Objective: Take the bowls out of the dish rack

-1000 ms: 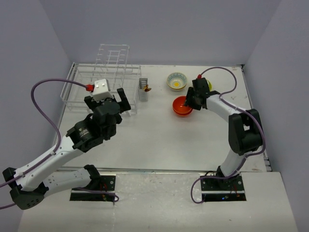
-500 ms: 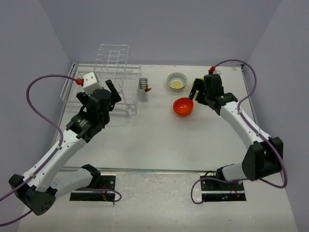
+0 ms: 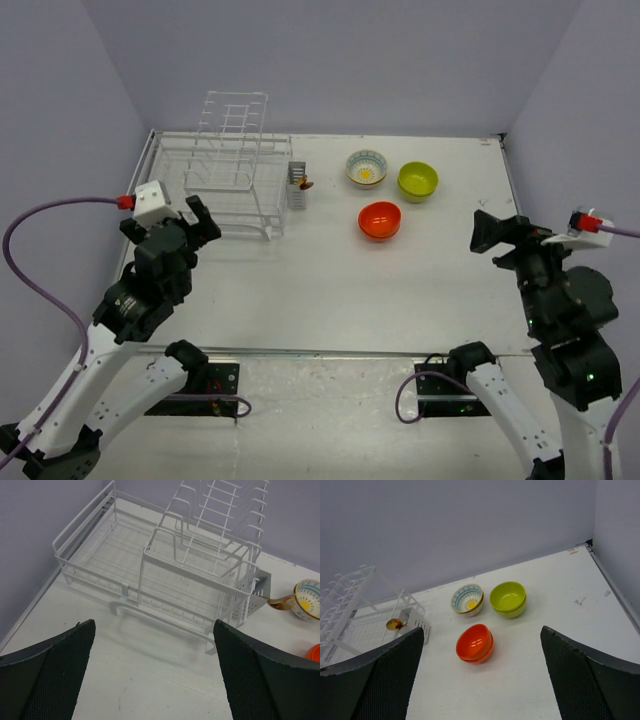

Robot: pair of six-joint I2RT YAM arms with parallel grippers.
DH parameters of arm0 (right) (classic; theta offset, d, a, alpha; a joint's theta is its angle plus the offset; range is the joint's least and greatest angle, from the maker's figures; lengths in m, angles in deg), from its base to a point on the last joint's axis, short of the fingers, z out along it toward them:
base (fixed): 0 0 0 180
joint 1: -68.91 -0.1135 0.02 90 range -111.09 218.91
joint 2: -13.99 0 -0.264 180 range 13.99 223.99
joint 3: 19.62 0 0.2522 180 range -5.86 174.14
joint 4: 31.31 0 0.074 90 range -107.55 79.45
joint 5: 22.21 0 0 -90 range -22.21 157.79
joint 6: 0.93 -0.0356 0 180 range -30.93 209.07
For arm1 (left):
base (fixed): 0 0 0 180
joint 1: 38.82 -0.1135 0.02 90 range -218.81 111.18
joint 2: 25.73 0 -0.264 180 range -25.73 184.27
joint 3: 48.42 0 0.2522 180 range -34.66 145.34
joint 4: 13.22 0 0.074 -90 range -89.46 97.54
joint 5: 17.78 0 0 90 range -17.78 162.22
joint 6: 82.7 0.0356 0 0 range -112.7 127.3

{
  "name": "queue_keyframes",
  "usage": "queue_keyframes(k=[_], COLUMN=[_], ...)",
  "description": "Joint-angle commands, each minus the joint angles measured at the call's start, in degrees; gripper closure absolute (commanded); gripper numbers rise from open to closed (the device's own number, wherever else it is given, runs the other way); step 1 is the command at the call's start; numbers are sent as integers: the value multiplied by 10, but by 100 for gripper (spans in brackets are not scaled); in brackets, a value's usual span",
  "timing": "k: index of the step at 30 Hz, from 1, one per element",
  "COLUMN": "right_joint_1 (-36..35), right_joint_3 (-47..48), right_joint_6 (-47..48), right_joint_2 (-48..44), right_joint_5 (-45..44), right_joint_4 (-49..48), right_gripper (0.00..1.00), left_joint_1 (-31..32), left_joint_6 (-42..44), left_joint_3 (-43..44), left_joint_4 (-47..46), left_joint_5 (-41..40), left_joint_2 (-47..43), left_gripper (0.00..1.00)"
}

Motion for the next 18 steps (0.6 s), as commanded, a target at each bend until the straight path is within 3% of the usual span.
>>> queue_keyframes(k=[1,6,10,18], right_joint_1=[0,0,0,0], right_joint_3=[-28,-55,-109,-143], right_joint_6=[67,65,39,33], right_joint_2=[-28,-56,-78,-35], right_joint_5=[47,58,71,25], right_joint_4=[51,81,40,47], right_gripper=[1,1,1,1], left_joint_1=[-3,-3,-3,-7], left_joint_6=[38,63,53,80], left_joint_3=[-49,-103,-154,-183], left_joint_4=[3,-41,-78,-99], left_joint_5=[0,0,-44,-63], left_joint_2=[-50,-109,-131,-143], left_gripper=[0,0,0,0])
